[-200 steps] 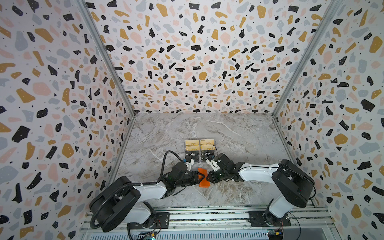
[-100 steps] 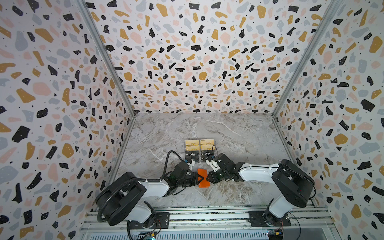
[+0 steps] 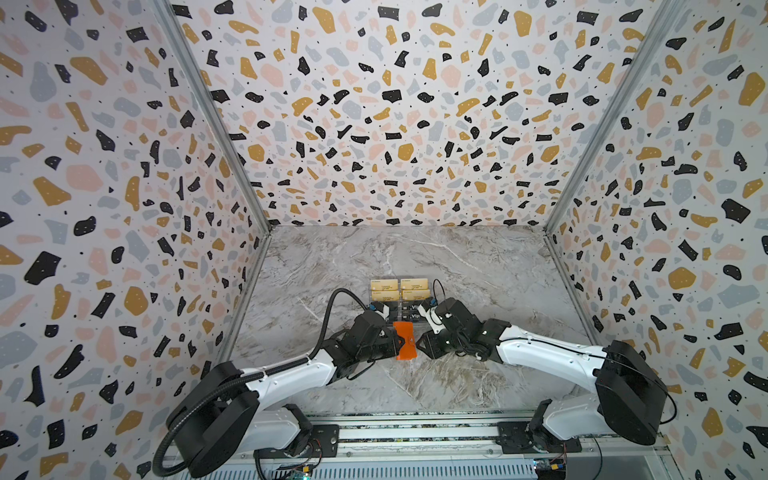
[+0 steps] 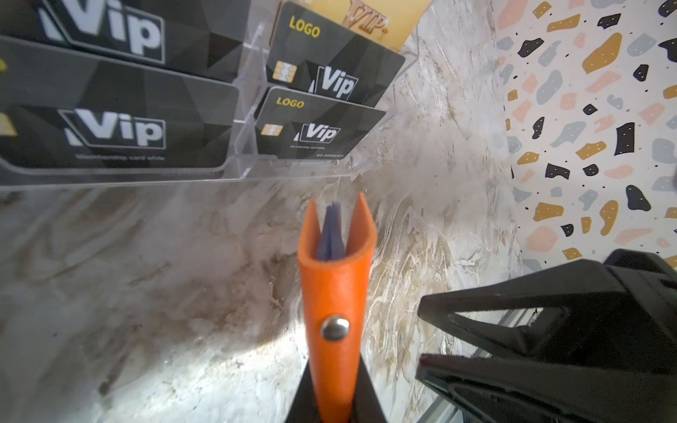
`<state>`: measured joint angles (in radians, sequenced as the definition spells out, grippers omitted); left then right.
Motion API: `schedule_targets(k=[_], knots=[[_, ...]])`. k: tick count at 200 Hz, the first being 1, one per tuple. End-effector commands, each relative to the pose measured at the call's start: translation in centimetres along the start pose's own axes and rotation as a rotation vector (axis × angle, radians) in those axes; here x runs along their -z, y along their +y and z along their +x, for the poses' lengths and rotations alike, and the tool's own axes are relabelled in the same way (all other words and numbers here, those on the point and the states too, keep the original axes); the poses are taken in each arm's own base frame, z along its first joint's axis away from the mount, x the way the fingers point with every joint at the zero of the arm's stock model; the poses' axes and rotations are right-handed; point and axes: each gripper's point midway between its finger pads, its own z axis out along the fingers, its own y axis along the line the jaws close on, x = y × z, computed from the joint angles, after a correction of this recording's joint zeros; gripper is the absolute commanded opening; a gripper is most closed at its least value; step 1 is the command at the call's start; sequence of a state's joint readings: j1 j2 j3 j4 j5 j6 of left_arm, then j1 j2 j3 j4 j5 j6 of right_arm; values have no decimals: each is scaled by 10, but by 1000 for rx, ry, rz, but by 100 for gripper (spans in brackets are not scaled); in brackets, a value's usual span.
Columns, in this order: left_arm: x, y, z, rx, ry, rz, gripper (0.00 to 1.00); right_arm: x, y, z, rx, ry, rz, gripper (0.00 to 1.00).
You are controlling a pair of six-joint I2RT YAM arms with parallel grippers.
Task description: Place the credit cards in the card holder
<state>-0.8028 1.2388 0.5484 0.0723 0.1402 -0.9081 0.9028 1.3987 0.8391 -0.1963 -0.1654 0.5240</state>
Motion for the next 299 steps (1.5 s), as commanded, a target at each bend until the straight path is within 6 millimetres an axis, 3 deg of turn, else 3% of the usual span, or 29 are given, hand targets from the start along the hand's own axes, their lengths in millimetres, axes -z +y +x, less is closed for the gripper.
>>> schedule_targets(k=[1,76,98,163,201,237,299], knots=[[9,-3,-7,-27,-37,-46,3,5,0,-5,-13,-13,60,36],[13,-29,-5,-51,-32,29,2,-19,9,-19,-8,-40,94,42],[14,-31,-5,-56,-34,35,2,-24,2,-18,-4,-37,142,32],[17,-30,-5,-64,-37,28,3,-30,-11,-17,22,-23,220,21],[16,-30,-6,-63,-40,27,3,-29,-15,-18,21,-33,238,0],[17,-30,-6,-60,-41,31,3,-29,-20,-12,23,-19,254,0],[20,-35,-1,-52,-24,75,4,-22,-48,3,-13,7,273,0]])
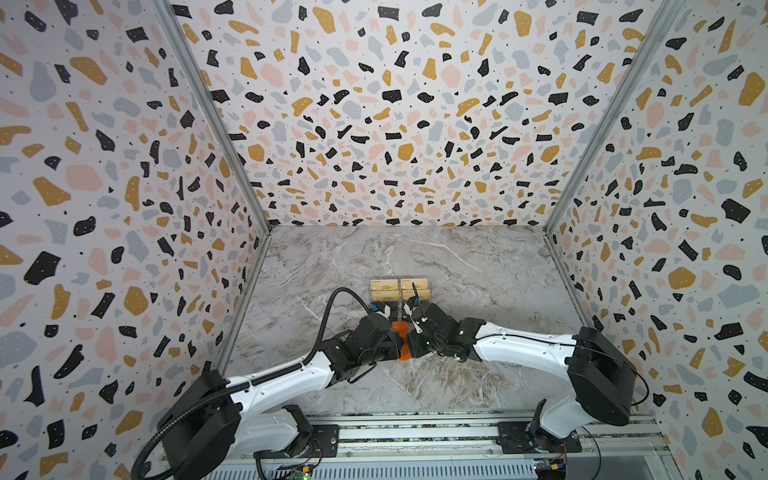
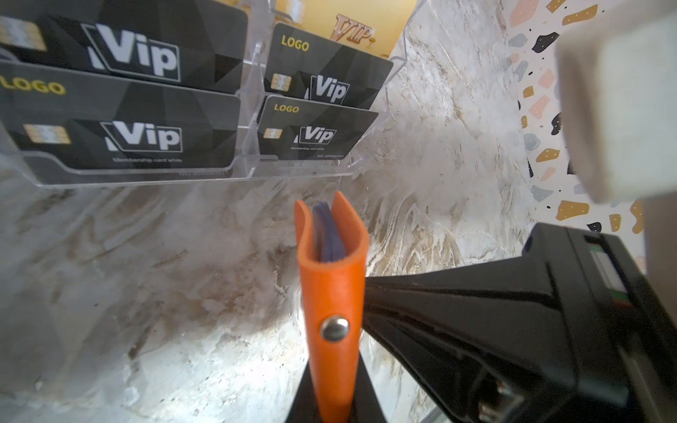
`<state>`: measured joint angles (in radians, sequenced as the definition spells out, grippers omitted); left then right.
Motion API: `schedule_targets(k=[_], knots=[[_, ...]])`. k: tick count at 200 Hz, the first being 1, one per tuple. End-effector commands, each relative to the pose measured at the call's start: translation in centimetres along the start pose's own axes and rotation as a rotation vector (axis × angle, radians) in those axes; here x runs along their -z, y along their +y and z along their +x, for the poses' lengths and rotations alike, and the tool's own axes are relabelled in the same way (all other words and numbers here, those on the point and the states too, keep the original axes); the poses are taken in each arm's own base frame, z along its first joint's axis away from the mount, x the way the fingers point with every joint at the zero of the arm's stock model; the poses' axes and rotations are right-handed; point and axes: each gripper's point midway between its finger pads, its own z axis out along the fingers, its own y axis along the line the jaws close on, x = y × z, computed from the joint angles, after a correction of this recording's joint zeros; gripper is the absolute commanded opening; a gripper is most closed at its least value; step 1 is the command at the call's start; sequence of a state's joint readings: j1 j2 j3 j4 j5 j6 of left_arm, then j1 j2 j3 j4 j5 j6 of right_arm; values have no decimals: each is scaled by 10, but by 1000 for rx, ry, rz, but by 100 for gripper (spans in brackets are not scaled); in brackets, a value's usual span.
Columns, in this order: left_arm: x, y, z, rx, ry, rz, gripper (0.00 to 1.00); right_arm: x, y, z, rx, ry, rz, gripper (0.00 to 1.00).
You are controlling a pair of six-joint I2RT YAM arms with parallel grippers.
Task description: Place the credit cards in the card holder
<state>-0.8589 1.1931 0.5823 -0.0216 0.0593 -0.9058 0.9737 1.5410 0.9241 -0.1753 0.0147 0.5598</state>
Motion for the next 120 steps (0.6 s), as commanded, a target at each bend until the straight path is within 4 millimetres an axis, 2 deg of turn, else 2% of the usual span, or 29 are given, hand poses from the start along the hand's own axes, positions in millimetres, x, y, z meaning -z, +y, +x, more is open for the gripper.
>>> schedule_targets(k=[1,54,93,103,120], knots=[[11,-27,-4,-13,-6,114,4,2,-45,14,-26,37,133,0],[11,-31,0,-18,17,138,4,4,-48,10,-66,22,66,0],[9,-30,4,-22,36,140,4,9,-38,6,-73,-1,-30,0],[9,-31,3,-23,38,144,4,10,-37,5,-77,-6,-47,9],[10,-33,2,-23,37,161,4,11,-36,7,-67,0,-73,17]])
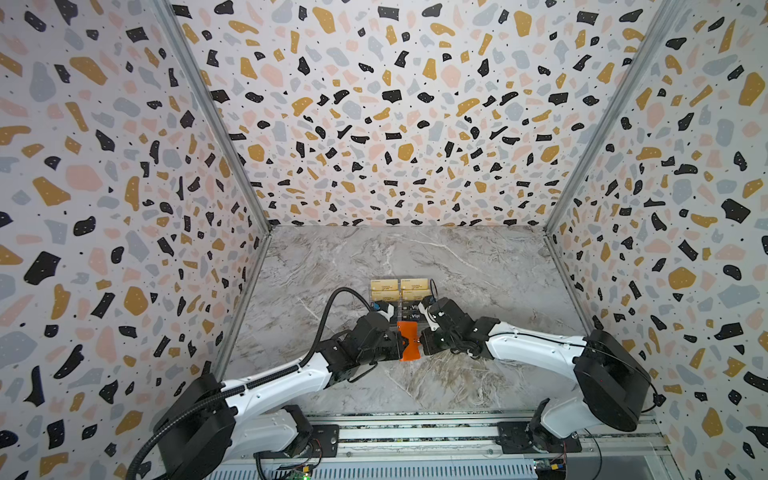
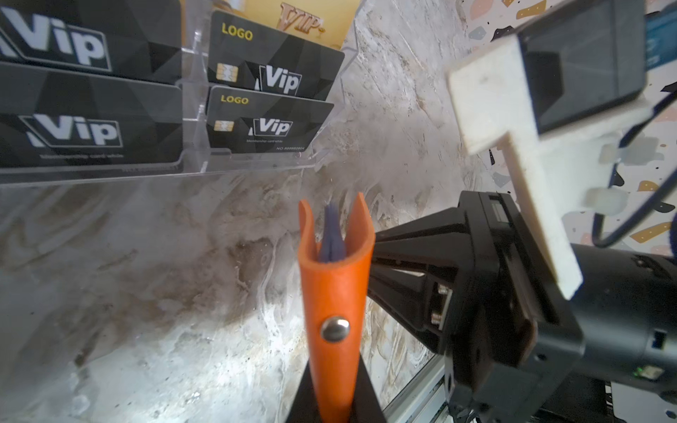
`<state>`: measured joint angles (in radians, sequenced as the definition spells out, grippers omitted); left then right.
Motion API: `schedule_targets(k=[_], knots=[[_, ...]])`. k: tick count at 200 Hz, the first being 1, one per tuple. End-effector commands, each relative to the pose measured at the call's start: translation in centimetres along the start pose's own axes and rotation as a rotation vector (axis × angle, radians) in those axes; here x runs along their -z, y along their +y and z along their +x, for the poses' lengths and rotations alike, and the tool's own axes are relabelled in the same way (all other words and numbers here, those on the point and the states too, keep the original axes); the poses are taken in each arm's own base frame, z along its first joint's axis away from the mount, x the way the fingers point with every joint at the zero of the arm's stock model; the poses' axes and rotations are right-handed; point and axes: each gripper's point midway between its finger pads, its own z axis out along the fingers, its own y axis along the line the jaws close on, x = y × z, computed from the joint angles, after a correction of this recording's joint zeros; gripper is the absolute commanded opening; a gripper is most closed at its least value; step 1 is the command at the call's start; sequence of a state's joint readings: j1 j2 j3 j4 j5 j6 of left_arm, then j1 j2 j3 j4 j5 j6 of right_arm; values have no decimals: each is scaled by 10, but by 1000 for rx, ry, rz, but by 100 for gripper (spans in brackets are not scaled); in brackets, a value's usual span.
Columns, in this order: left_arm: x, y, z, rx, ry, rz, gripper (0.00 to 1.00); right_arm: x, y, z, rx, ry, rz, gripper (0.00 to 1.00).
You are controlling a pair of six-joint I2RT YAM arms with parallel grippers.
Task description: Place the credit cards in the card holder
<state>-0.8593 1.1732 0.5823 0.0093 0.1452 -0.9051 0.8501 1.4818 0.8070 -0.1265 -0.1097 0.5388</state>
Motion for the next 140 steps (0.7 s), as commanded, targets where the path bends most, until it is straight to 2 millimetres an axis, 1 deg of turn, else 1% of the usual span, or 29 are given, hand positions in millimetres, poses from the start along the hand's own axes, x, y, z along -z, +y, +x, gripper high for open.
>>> schedule_targets(k=[1,15,31,49,64,78,96,140], knots=[[4,-14,-2,-17,4,66,4,8,1,-5,11,-24,-34,18],[4,-17,-1,-18,11,81,4,8,2,-3,15,-19,-58,20],[3,-19,0,-18,20,99,4,9,8,-2,17,-27,-112,24],[4,-23,2,-13,27,131,5,11,11,-1,10,-32,-152,25],[5,-25,2,-6,27,153,5,11,9,1,5,-21,-160,25],[6,-24,1,-2,28,157,5,12,10,3,0,-21,-190,25],[7,-25,1,5,27,175,5,18,15,3,-10,-34,-256,26],[10,-27,-2,28,19,222,6,41,30,-3,-13,-93,-409,27]])
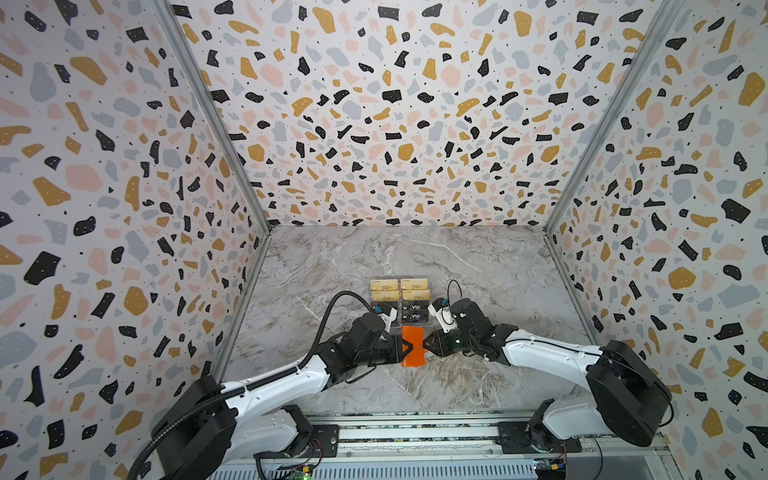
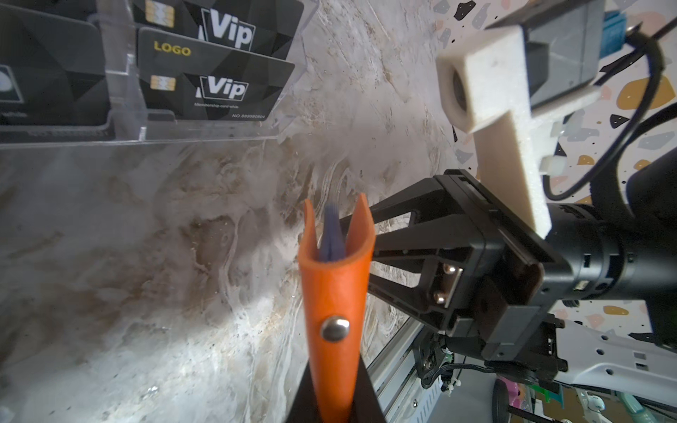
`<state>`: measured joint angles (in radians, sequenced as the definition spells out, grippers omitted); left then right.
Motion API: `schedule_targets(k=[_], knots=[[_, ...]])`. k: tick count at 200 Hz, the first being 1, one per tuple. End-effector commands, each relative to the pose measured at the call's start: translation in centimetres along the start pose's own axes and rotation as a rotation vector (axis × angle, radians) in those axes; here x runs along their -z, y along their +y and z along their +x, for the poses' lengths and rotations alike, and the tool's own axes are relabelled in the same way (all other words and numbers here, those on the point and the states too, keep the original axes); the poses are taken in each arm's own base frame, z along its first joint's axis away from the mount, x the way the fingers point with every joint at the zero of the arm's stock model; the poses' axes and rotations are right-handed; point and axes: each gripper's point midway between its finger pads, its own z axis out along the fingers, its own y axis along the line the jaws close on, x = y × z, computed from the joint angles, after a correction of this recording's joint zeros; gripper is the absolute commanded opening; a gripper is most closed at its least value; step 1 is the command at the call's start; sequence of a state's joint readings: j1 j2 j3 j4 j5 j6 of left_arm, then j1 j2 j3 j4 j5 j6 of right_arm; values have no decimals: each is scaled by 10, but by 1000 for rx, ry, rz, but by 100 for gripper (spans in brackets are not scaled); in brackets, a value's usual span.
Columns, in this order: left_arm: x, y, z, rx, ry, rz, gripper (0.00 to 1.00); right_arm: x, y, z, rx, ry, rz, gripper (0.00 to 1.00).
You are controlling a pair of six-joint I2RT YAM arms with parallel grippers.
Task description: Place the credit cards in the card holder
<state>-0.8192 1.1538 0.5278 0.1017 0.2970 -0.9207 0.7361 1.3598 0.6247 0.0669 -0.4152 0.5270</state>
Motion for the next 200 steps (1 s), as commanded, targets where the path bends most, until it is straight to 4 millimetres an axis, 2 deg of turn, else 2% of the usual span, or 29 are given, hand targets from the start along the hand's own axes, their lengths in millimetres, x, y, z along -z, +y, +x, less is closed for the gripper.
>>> schedule_targets(k=[1,28,77,87,159,200], knots=[[6,-19,-10,-3,-33,99,6,14,28,-14,30,-57,-142,27],[8,-24,-11,4,-36,141,6,22,33,-14,31,-73,-198,28],[9,-26,-8,7,-16,161,7,24,25,-8,23,-71,-199,28],[10,-32,-11,0,-27,191,7,25,28,-8,26,-73,-220,28],[12,-29,-13,27,-31,217,11,46,51,-8,72,-112,-354,28],[12,-41,-13,18,-14,283,12,55,60,-4,79,-125,-426,32]])
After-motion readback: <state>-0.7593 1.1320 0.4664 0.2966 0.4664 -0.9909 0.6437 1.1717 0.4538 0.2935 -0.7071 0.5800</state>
